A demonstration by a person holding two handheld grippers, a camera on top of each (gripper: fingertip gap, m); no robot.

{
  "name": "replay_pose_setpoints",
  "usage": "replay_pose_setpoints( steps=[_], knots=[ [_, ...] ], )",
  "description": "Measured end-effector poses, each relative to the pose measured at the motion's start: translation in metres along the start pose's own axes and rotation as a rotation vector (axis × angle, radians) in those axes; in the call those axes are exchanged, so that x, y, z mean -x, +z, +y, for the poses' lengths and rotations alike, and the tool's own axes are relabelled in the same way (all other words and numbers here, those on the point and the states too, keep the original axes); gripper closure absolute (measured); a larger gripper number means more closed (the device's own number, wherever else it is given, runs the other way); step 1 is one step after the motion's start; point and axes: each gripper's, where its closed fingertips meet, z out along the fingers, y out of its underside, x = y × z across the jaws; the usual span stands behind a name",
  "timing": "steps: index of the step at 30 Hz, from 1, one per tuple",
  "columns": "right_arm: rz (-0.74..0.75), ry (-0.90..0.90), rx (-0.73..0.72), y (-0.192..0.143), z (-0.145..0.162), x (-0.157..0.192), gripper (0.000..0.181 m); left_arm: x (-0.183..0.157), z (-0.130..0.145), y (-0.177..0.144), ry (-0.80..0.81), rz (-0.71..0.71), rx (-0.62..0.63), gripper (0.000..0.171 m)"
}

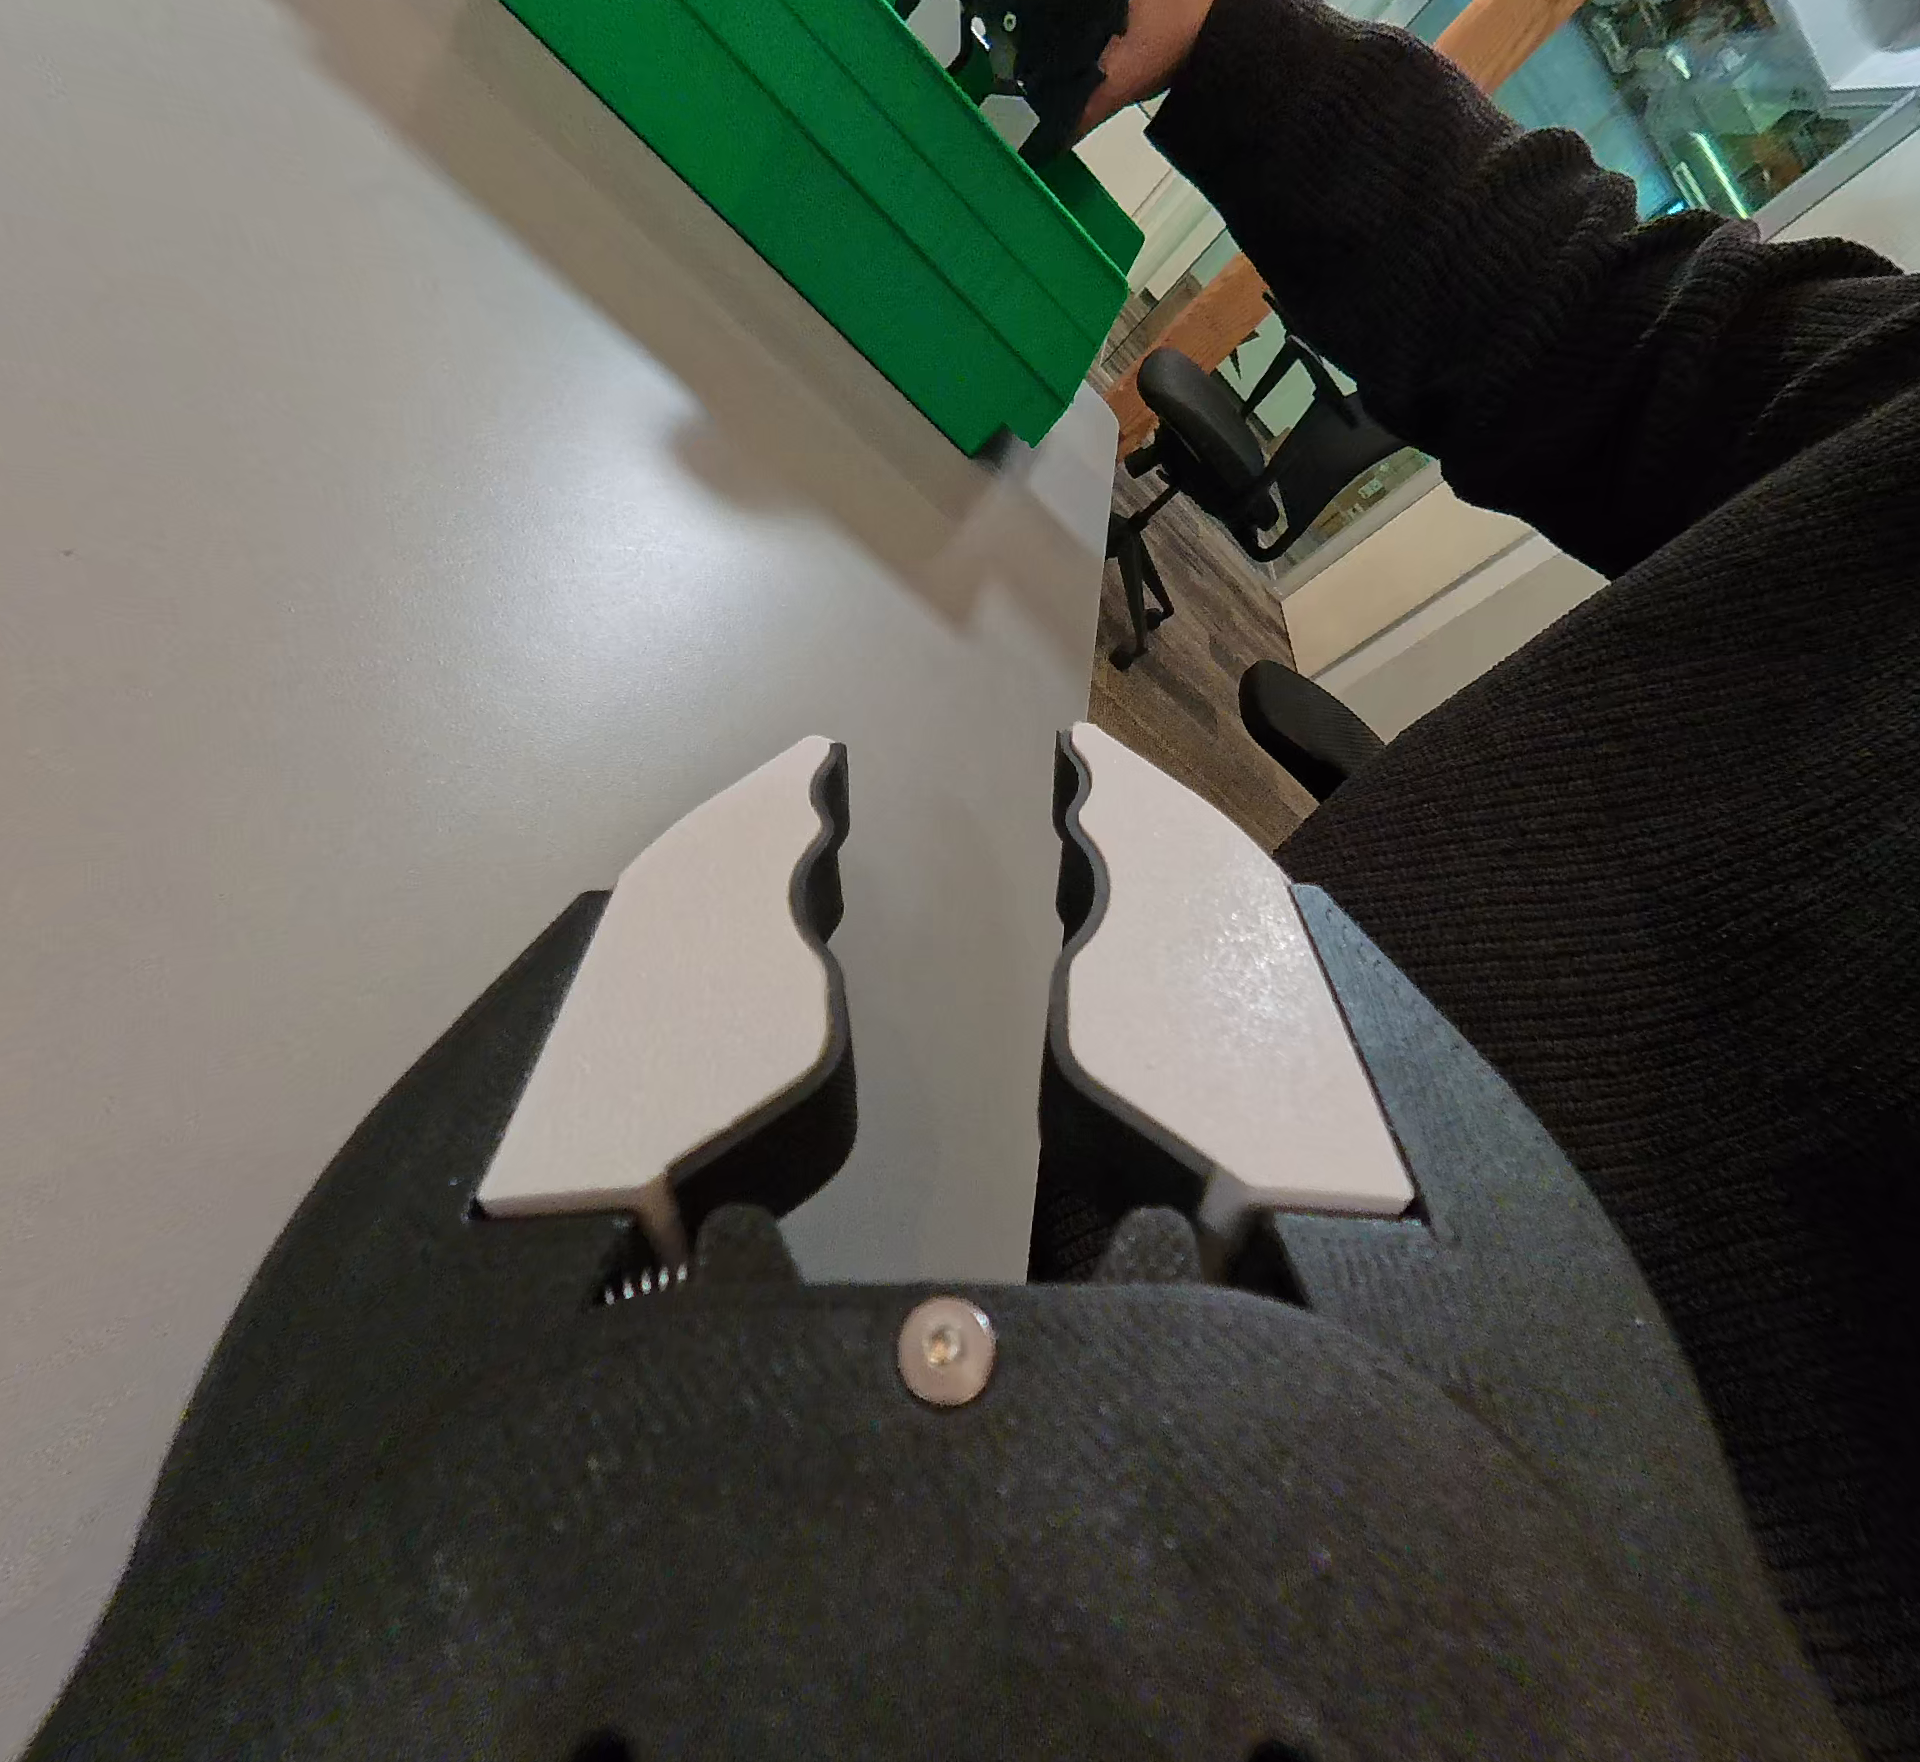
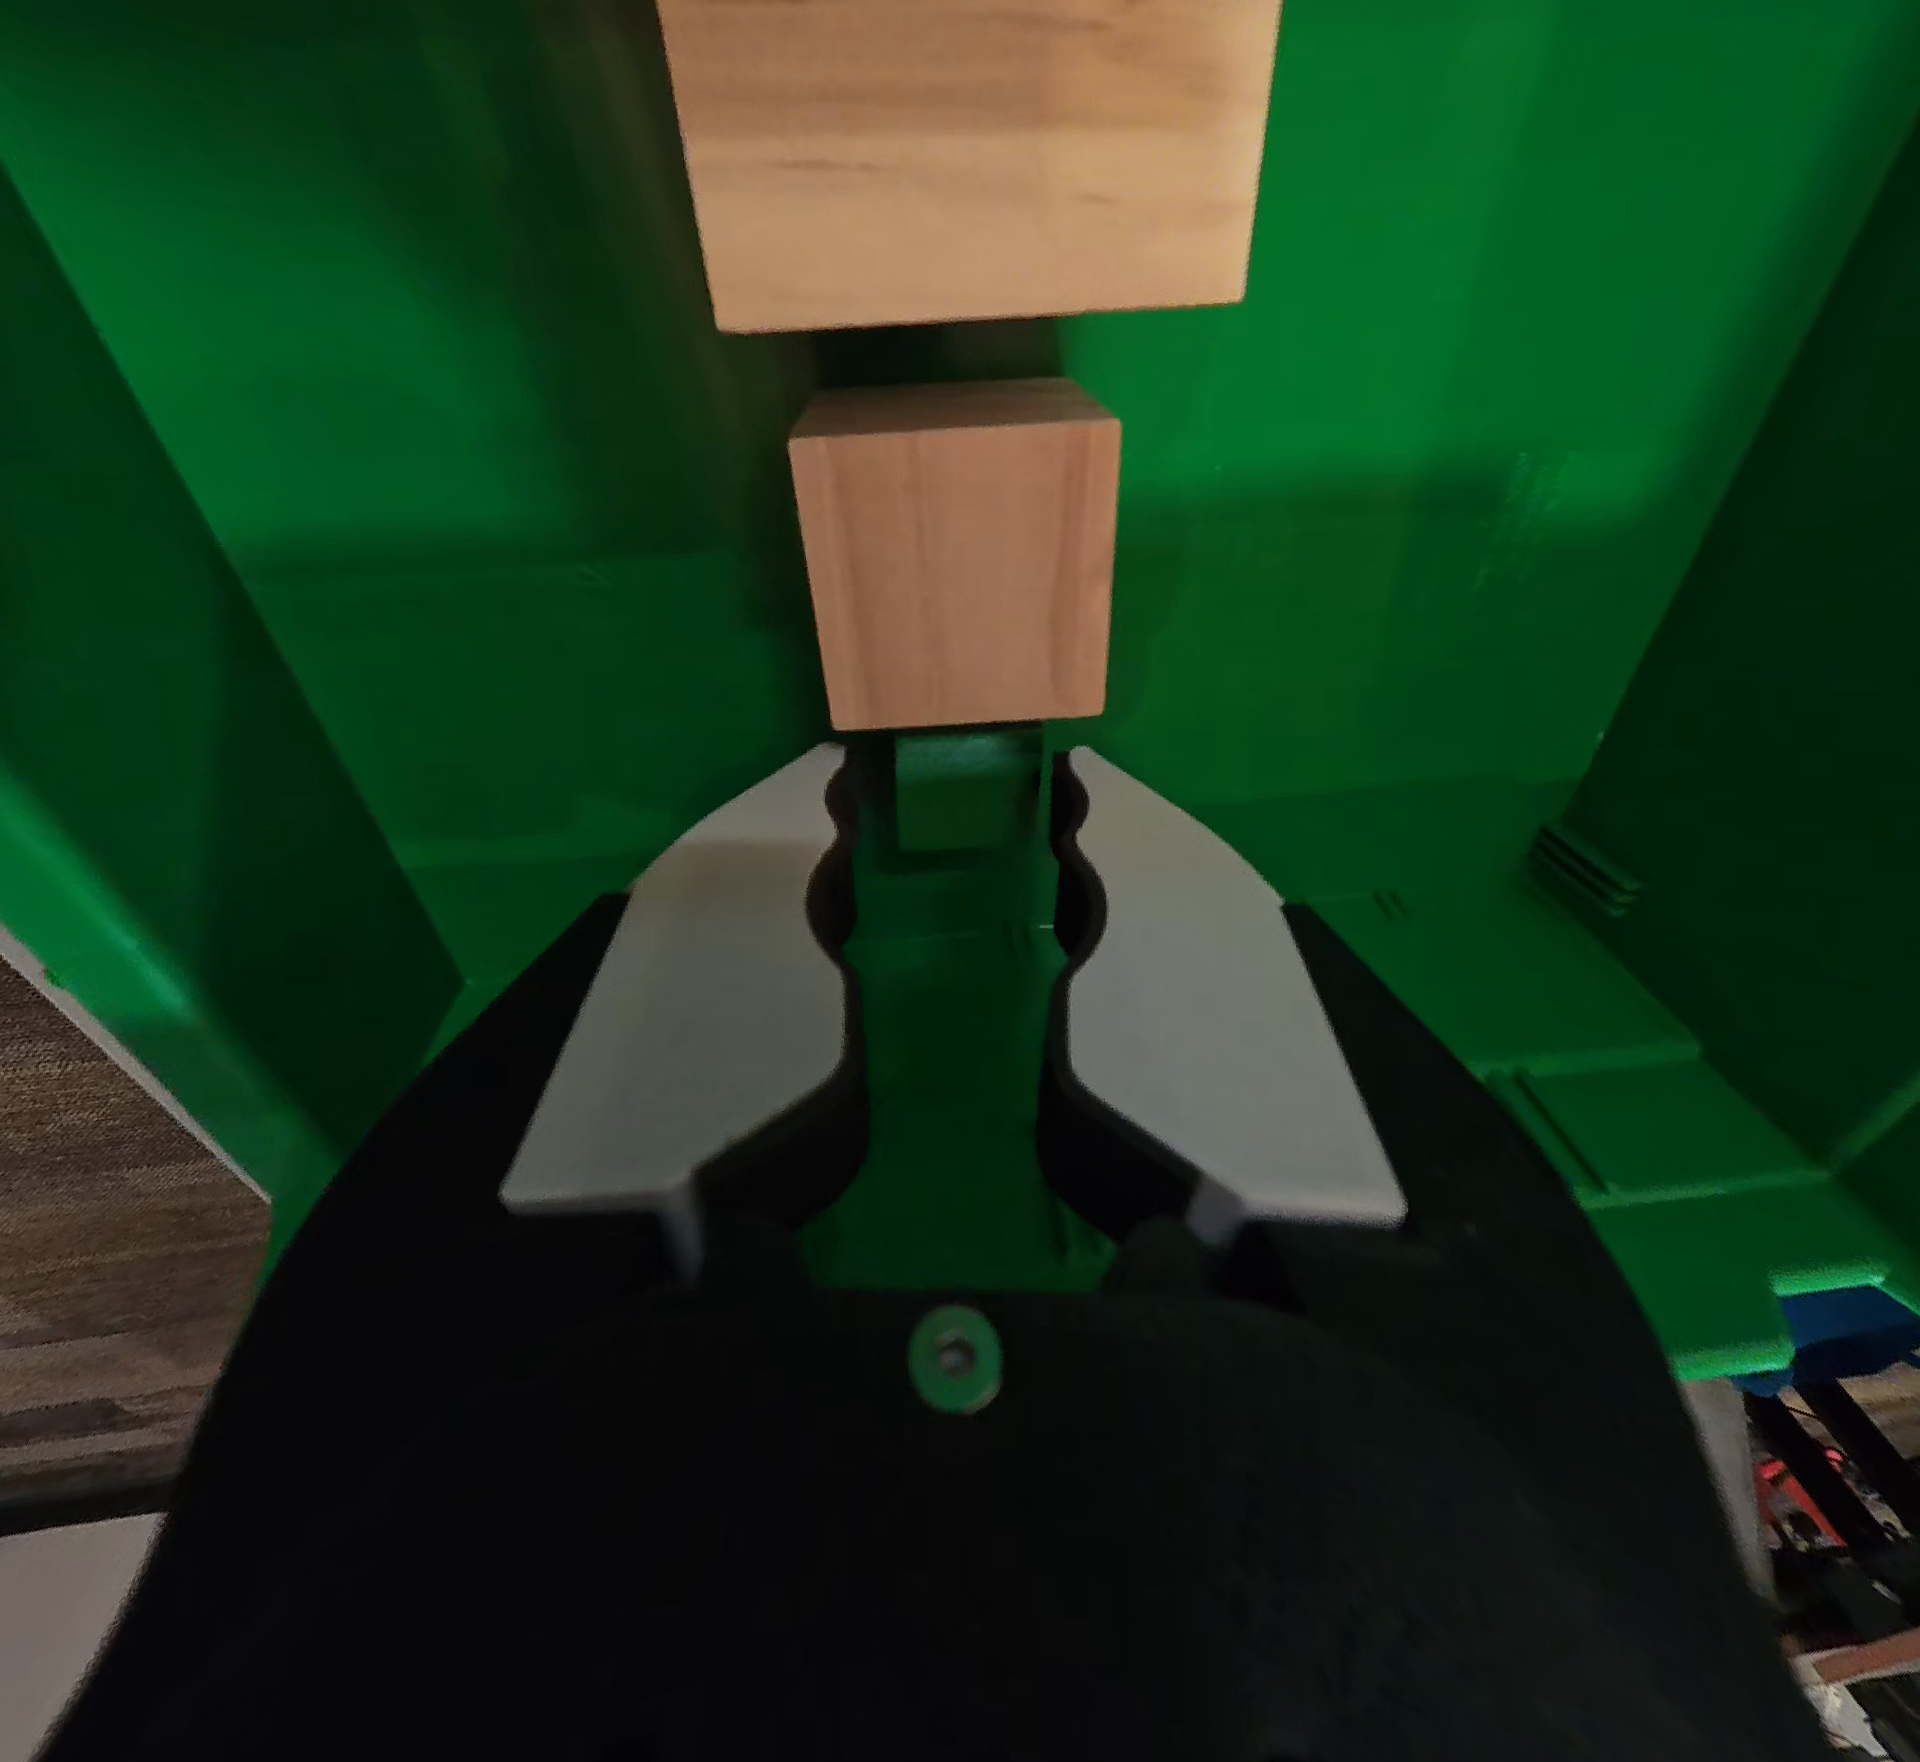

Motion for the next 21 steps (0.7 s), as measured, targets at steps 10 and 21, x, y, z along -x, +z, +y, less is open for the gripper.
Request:
replay_pose_setpoints(
  steps=[10, 21],
  knots=[
    [0.148, 0.098, -0.132, -0.059, -0.014, -0.014, 0.135, -0.002, -0.002, -0.001, 0.006, 0.006, -0.006, 0.133],
    [0.383, 0.521, -1.428, -0.236, -0.228, 0.051, 0.081, -0.006, -0.009, -0.004, 0.037, 0.002, -0.025, 0.131]
  ],
)
